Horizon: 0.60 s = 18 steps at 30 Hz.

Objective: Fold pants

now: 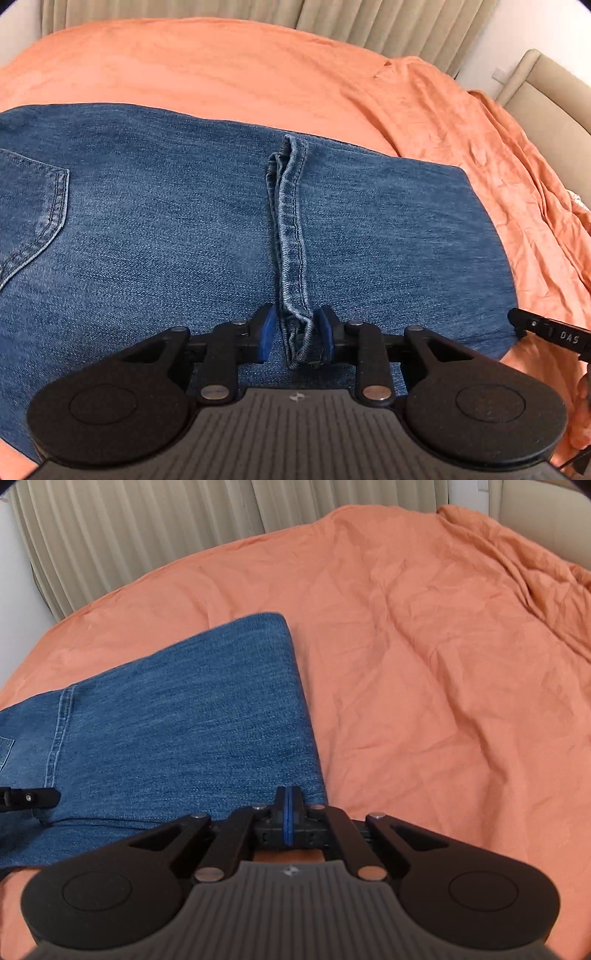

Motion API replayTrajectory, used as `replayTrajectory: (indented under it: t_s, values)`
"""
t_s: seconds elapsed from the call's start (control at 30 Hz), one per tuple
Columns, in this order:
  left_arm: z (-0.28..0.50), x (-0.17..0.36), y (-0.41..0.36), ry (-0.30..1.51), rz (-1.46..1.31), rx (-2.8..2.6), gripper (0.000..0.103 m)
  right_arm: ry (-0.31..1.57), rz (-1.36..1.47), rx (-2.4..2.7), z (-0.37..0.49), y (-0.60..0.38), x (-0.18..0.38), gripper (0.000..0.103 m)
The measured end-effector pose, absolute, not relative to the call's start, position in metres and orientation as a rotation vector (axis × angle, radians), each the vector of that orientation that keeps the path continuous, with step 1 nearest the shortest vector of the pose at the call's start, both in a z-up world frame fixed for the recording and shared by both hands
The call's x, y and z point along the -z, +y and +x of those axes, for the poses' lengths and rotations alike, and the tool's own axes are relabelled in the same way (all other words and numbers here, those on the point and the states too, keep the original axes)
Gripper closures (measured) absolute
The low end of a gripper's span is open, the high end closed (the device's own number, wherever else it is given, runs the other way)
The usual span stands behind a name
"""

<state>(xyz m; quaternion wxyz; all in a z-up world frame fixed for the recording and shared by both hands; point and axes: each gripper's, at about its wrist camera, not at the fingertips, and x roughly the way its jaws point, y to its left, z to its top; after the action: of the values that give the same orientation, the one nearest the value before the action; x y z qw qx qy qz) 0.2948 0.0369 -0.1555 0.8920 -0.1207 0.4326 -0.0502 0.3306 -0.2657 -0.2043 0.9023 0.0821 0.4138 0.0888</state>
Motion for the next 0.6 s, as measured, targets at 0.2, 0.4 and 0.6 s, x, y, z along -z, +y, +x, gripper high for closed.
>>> replayTrajectory:
  t_s: [0.2, 0.4, 0.6]
  values:
    - [0.284, 0.154, 0.034, 0.851, -0.259, 0.088, 0.069, 0.854, 0.182, -0.195, 0.330, -0.267, 0.209, 0.103]
    - [0.266, 0.122, 0.043, 0.819, -0.275, 0.096, 0.059, 0.854, 0.064, -0.186, 0.329, -0.253, 0.199, 0.103]
    - [0.236, 0.086, 0.089, 0.754, -0.309, 0.067, 0.049, 0.832, -0.199, -0.243, 0.328, -0.220, 0.162, 0.095]
